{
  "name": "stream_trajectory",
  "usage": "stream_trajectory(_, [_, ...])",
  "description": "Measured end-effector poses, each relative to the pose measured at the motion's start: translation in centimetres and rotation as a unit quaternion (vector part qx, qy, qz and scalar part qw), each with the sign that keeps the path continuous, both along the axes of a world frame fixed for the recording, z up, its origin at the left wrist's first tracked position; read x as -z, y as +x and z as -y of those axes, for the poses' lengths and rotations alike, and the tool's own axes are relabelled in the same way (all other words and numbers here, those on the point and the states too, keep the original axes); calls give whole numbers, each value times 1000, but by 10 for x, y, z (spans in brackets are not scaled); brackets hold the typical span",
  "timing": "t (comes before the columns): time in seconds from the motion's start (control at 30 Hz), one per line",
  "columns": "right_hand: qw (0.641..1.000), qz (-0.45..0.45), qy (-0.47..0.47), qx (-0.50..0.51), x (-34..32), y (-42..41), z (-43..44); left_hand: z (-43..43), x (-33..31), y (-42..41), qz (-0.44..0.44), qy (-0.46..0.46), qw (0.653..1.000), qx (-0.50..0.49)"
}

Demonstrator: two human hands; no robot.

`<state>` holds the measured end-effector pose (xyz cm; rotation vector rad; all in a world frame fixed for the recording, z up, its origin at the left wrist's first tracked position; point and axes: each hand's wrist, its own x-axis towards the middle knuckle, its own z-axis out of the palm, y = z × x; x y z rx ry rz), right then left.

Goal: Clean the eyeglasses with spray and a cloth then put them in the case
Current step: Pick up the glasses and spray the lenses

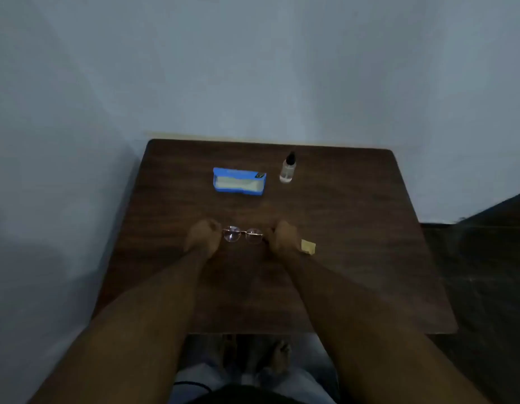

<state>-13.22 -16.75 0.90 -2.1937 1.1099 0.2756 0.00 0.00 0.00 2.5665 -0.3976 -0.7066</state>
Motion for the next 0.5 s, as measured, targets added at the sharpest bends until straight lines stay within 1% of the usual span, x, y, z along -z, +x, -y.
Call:
stream_trajectory(0.13, [998, -13, 18, 55, 12, 5, -6, 1, 57, 21, -67, -77, 991, -88])
stream_trajectory(0.17, [997, -10, 21, 71, 17, 6, -8, 4, 55, 18, -80, -93, 987, -103])
stream_trajectory(0.27, [989, 34, 17, 142, 23, 10, -14, 9, 17, 2, -104, -142, 975, -137])
stream_trajectory(0.37, [973, 79, 66, 207, 35, 15, -14, 14, 15, -3, -134, -207, 954, -173])
stream_trajectory(0.43, [957, 120, 89, 251, 42, 18, -10, 13, 9, -3, -133, -240, 947, -167])
stream_trajectory(0.5, [944, 166, 90, 269, 25, 20, -10, 11, -1, 0, -121, -272, 943, -148])
